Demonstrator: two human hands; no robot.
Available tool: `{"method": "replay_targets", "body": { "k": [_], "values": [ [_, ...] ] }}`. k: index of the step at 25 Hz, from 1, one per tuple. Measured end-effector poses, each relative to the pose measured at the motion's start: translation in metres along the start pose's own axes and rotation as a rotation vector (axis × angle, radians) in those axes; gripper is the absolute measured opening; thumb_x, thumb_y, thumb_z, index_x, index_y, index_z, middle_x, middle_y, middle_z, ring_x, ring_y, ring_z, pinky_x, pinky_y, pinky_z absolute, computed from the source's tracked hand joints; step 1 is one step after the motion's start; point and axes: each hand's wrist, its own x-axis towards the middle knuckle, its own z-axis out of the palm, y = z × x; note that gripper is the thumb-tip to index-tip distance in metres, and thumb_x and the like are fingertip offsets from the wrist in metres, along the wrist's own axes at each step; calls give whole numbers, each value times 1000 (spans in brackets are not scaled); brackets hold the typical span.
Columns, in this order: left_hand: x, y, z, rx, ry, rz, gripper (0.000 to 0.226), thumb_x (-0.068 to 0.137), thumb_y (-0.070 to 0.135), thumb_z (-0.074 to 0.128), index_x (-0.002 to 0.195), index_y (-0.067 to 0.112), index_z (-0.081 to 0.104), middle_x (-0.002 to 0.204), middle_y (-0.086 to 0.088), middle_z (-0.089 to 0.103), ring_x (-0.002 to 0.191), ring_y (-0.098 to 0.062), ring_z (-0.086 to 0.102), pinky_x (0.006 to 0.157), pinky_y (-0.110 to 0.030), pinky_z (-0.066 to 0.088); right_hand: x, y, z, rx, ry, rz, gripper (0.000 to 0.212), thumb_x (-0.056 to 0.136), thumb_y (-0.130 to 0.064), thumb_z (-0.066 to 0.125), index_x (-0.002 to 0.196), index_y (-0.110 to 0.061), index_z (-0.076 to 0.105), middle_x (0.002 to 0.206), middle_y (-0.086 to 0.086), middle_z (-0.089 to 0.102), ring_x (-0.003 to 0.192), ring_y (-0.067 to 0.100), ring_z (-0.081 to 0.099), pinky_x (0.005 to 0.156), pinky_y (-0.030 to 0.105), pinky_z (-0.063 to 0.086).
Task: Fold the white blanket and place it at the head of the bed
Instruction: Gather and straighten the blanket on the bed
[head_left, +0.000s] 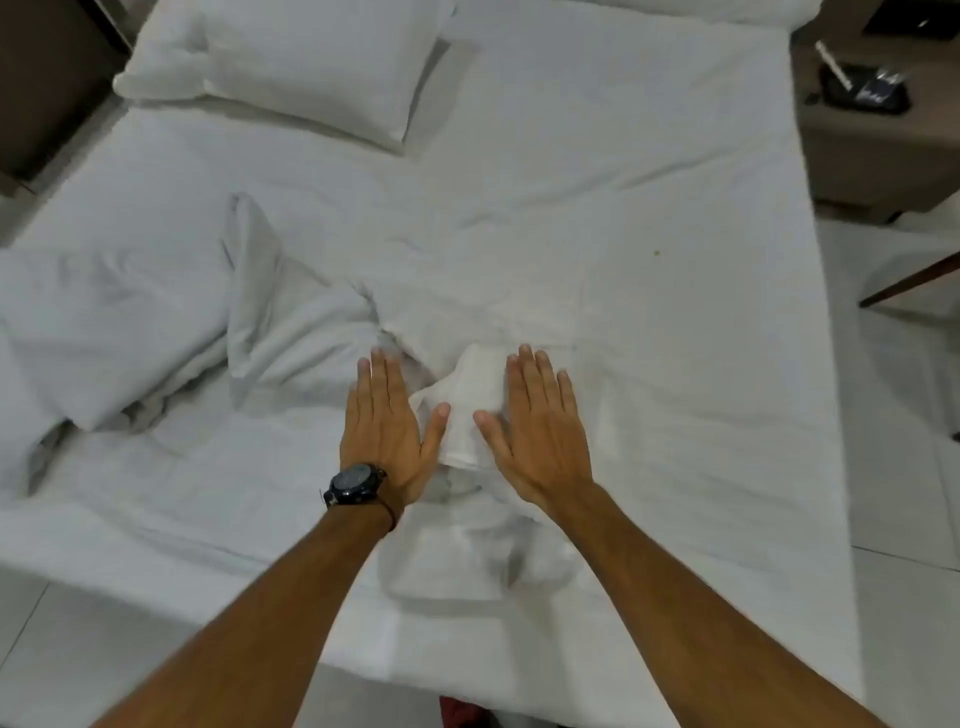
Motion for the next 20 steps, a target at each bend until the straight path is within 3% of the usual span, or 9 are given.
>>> {"method": "replay_targets", "body": {
  "k": [2, 6, 9, 12, 14, 16, 17, 19, 20],
  "values": [
    [-4, -2, 23, -155, -86, -194, 97, 102, 73, 17, 168, 7, -10, 179, -15, 1, 165, -32, 3, 133, -47, 13, 2, 2, 20, 49, -49, -21, 94, 106, -70, 30, 173, -4, 21, 182, 18, 18, 169, 35, 15, 137, 54, 15],
    [-14, 4, 65, -395, -151, -444, 96, 99, 78, 21, 170, 18, -1, 166, -19, 40, 149, -38, 44, 116, -52, 43, 9, 8, 53, 52, -84, -90, 117, 95, -81, 47, 174, -2, 12, 183, 19, 7, 170, 37, 3, 137, 57, 11],
    [-9, 7, 83, -533, -25, -481, 92, 96, 84, 21, 161, 19, 32, 152, -11, 56, 137, -34, 55, 110, -54, 49, 16, 16, 69, -3, -71, -141, 127, 82, -83, 61, 173, -3, 21, 181, 24, 17, 168, 43, 15, 133, 65, 19],
    [-15, 19, 87, -682, -11, -555, 79, 97, 83, 27, 134, 19, 57, 124, -1, 68, 110, -25, 65, 92, -41, 54, 25, 26, 69, -46, -11, -208, 101, 82, -56, 73, 167, -11, 41, 164, 25, 50, 148, 46, 51, 115, 64, 45],
    [-23, 33, 86, -861, -37, -637, 67, 99, 79, 33, 126, 26, 62, 113, 8, 69, 101, -16, 64, 84, -32, 50, 36, 41, 58, 60, 93, -256, 71, 83, -34, 64, 150, -10, 62, 125, 21, 75, 107, 43, 74, 85, 52, 62],
    [-33, 53, 85, -1010, 24, -641, 53, 98, 76, 45, 121, 32, 66, 112, 15, 71, 104, -8, 68, 89, -28, 53, 42, 62, 34, 214, 117, -242, 57, 83, -27, 55, 134, -7, 70, 96, 15, 78, 78, 39, 75, 62, 42, 60],
    [-38, 67, 85, -1075, 58, -634, 47, 97, 74, 51, 120, 36, 65, 115, 16, 72, 107, -3, 69, 92, -27, 54, 41, 75, 20, 286, 108, -207, 52, 84, -25, 57, 130, -6, 70, 90, 12, 77, 73, 38, 73, 59, 38, 56],
    [-42, 99, 81, -1212, 84, -624, 44, 93, 70, 57, 124, 40, 60, 120, 21, 69, 110, 6, 66, 93, -20, 52, 34, 105, -6, 421, 78, -36, 45, 88, -20, 65, 131, -7, 64, 91, 10, 77, 77, 37, 73, 64, 33, 48],
    [-42, 110, 84, -1264, 96, -623, 49, 92, 68, 59, 129, 37, 57, 124, 19, 67, 116, 3, 65, 94, -19, 51, 27, 120, -18, 495, 81, 91, 43, 91, -17, 69, 133, -9, 61, 98, 9, 77, 86, 37, 73, 69, 31, 46]
  ]
}}
